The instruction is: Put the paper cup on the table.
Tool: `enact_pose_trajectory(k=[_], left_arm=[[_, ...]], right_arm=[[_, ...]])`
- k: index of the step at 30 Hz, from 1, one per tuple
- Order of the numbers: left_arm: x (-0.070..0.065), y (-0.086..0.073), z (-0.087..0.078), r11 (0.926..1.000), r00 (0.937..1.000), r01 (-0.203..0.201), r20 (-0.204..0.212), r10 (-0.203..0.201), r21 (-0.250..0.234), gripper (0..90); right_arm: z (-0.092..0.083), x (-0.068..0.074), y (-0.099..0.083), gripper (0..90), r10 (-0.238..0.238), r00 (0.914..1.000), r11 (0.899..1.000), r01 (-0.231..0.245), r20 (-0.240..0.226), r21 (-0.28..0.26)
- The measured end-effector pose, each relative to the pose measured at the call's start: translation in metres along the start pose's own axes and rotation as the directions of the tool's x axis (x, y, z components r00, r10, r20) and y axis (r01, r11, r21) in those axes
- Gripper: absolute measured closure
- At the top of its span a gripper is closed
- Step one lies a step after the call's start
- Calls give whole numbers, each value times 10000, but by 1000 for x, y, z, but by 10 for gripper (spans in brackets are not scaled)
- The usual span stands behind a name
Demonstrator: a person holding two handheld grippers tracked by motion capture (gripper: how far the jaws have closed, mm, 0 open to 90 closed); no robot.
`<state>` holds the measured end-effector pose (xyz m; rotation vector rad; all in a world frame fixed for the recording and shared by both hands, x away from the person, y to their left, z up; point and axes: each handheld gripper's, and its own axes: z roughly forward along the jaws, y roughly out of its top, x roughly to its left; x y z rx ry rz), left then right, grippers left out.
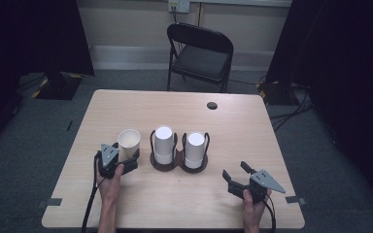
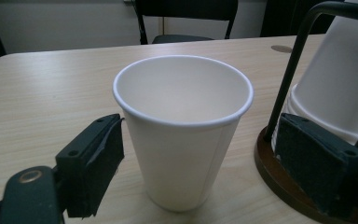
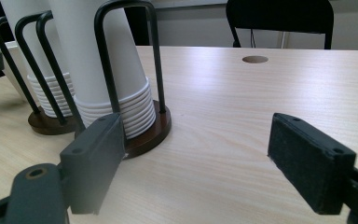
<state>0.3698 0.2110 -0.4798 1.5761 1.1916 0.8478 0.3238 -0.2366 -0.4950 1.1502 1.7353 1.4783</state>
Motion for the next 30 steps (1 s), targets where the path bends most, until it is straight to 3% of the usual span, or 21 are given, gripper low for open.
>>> enact_pose_trajectory(k=[4,6,10,12,14,18,20,28,30], left_arm=[[1,0,-6,10000,9999,59,-140,-59,14,155],[1,-2,-9,9997,9998,220,29,-220,-57,156],[-4,-5,-18,9999,9999,88,141,-87,-93,156],[-8,-6,-23,9998,9999,53,139,-50,-185,155],[-12,-7,-27,9990,9978,388,541,-375,-216,155],[-24,-10,-32,9998,9986,133,517,-127,-115,156],[-28,-9,-33,9996,9973,273,676,-271,-6,155],[-53,-9,-41,9999,9940,-137,1084,135,14,158],[-57,-12,-41,10000,9914,-24,1307,16,57,158]], right_arm=[[0,0,0,176,18,10000,10000,-18,5,2],[0,0,0,176,5,10000,10000,-5,3,-6],[0,0,0,177,18,10000,10000,-18,4,0],[0,0,0,177,4,10000,10000,-4,16,-10],[0,0,0,177,-23,10000,10000,24,24,-39],[-1,0,0,177,-20,10000,10000,20,10,-82],[-1,0,0,177,5,10000,9999,-5,16,-107],[-1,0,0,178,11,10000,10000,-11,12,-95],[-1,0,0,177,1,10000,9999,-1,18,-118]])
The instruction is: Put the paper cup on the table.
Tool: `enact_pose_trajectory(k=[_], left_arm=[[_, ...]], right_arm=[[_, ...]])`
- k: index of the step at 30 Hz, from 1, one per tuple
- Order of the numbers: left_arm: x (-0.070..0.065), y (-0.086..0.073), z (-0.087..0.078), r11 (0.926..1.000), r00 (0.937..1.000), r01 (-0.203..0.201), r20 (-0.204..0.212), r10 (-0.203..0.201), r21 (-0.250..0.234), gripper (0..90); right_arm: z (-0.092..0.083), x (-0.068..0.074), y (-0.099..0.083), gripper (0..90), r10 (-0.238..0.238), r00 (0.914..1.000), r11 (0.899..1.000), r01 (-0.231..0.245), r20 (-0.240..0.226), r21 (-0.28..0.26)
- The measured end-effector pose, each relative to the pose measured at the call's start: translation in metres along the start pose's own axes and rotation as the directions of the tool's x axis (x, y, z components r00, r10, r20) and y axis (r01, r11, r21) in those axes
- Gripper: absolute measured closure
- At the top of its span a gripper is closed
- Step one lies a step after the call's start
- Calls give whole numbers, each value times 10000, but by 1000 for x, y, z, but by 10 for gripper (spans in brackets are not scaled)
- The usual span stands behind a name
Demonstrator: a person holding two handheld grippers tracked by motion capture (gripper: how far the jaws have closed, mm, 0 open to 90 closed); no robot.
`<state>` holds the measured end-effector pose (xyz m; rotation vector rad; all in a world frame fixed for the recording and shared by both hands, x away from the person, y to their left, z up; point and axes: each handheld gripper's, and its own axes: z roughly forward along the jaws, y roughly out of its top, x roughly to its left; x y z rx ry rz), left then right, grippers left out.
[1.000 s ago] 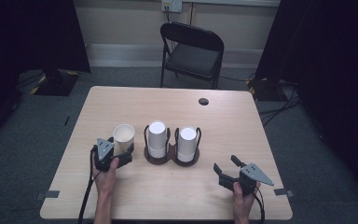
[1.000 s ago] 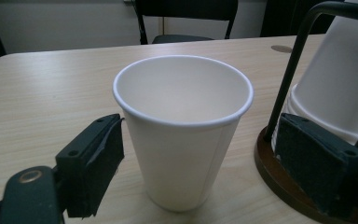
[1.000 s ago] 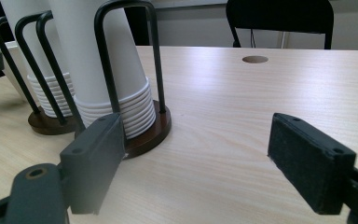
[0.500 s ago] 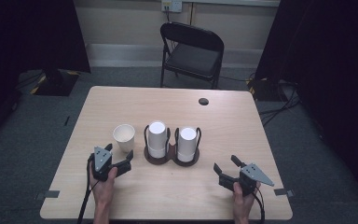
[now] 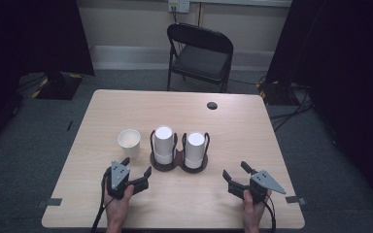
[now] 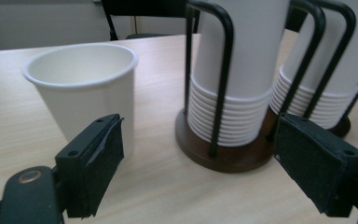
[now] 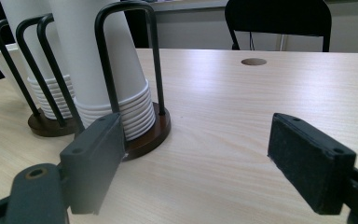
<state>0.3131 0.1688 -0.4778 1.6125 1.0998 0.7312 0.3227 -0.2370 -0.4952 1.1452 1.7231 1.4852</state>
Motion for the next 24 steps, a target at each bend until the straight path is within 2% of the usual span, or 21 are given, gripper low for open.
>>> enact_pose_trajectory(k=[1,4,6,9,10,11,13,15,19,22,24], left_arm=[[-1,-1,0,10000,9999,-13,120,12,34,159],[-11,-5,-3,9996,9996,-285,-52,285,61,156],[-15,-7,-4,9997,9994,-260,208,259,22,156],[-19,-9,-7,9997,9994,-258,240,258,-30,157],[-20,-11,-8,9999,9996,-103,257,106,-97,158],[-21,-13,-8,9999,9997,23,245,-19,-169,158],[-23,-17,-8,9998,9998,-176,117,177,-112,158],[-25,-22,-8,9997,9998,-190,-40,189,-128,158],[-26,-24,-13,9977,9994,-239,-265,222,-640,157],[-25,-25,-13,9961,9994,-321,-181,307,-819,156],[-25,-24,-11,9969,9995,-220,-233,203,-750,156]], right_arm=[[0,0,0,177,-12,10000,10000,12,-4,-9],[0,0,0,178,-10,10000,10000,10,-16,-9],[0,0,0,178,-16,10000,10000,16,-21,-13],[0,0,0,178,-51,10000,10000,51,-21,-19],[0,0,0,178,-40,10000,10000,40,-24,-23],[0,0,0,178,-47,10000,10000,47,-20,-34],[0,0,0,178,-33,10000,10000,33,-14,-27],[-1,0,0,178,-79,10000,10000,79,39,-52],[0,1,0,178,-116,9999,9999,116,91,-40],[0,3,0,178,-278,9995,9996,278,144,-40],[0,4,0,177,-358,9991,9994,359,204,-20]])
